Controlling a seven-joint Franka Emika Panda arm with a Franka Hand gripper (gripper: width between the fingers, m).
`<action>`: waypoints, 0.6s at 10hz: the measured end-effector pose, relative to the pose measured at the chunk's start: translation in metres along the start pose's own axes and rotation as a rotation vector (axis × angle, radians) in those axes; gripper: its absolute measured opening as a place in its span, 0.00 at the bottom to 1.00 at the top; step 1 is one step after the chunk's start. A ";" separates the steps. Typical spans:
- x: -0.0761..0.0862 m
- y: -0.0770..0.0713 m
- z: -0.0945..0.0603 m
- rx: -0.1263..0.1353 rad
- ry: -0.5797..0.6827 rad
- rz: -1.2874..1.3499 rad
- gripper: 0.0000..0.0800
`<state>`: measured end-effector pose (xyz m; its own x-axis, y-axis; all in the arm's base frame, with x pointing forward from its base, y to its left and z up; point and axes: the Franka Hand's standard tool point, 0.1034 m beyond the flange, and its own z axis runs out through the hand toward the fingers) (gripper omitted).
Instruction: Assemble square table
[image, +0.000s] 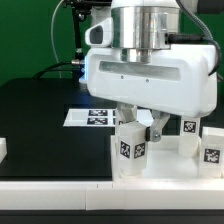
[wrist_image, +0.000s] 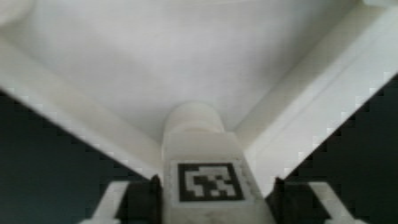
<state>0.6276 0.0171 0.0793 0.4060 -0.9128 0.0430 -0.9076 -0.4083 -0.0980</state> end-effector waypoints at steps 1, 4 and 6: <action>0.000 -0.001 0.000 0.020 -0.018 0.165 0.37; 0.003 -0.003 0.000 0.073 -0.082 0.469 0.36; 0.002 -0.003 0.000 0.070 -0.076 0.398 0.36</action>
Offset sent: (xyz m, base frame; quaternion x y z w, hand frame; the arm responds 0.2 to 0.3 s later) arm 0.0000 0.0000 0.0000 0.0000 0.0000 0.1296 0.9916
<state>0.6306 0.0167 0.0795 0.0336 -0.9958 -0.0854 -0.9869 -0.0196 -0.1601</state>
